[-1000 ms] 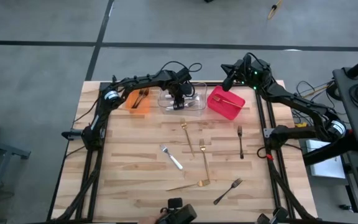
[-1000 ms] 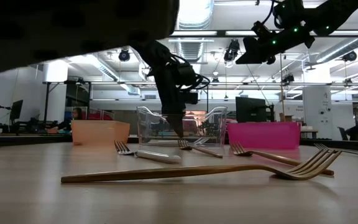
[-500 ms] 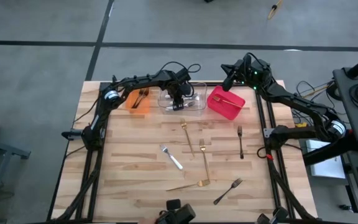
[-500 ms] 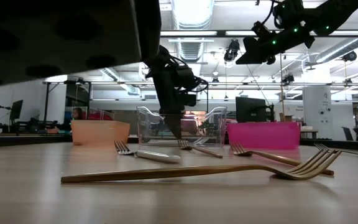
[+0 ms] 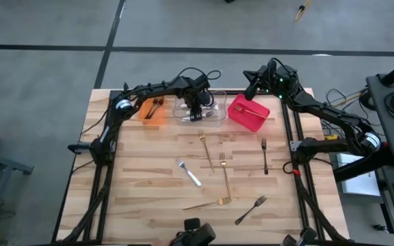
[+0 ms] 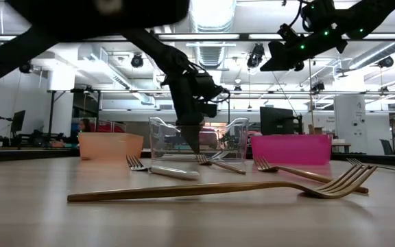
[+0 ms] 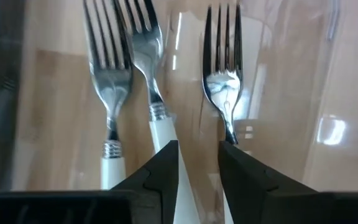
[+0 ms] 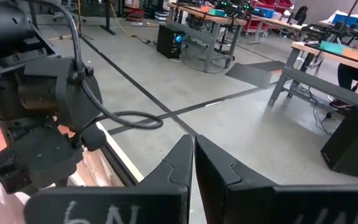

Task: Sort silverware by color (type)
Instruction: Put the white fork into the transparent bin

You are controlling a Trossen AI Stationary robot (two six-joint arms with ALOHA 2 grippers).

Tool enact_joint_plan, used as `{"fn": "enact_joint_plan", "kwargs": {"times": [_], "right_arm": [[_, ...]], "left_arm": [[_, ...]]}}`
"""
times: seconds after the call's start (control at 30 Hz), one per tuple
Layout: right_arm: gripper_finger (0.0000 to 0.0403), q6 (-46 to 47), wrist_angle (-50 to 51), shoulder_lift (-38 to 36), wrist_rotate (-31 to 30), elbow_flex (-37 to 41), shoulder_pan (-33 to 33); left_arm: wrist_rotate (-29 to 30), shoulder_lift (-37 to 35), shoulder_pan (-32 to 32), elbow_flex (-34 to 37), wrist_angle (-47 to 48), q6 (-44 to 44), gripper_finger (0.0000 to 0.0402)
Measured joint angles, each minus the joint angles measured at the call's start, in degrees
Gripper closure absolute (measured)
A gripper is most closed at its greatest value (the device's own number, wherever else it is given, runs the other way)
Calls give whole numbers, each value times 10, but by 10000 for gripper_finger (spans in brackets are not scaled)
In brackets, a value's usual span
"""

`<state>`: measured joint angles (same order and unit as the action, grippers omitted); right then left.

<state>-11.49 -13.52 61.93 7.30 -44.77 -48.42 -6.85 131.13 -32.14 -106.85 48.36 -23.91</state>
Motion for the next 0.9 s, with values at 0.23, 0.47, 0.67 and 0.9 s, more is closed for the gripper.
{"fn": "enact_joint_plan", "kwargs": {"times": [0.23,0.47,0.67,0.9], "right_arm": [[394,29,0,0,2,0,0],[394,67,17,0,2,-10,2],[394,70,18,0,2,-10,2],[394,53,17,0,2,-10,2]], "left_arm": [[-2,-29,-9,-33,18,-4,324],[-66,-84,-37,-6,21,-11,325],[-137,-94,-49,5,22,13,325],[-134,-92,-43,8,2,193,325]]}}
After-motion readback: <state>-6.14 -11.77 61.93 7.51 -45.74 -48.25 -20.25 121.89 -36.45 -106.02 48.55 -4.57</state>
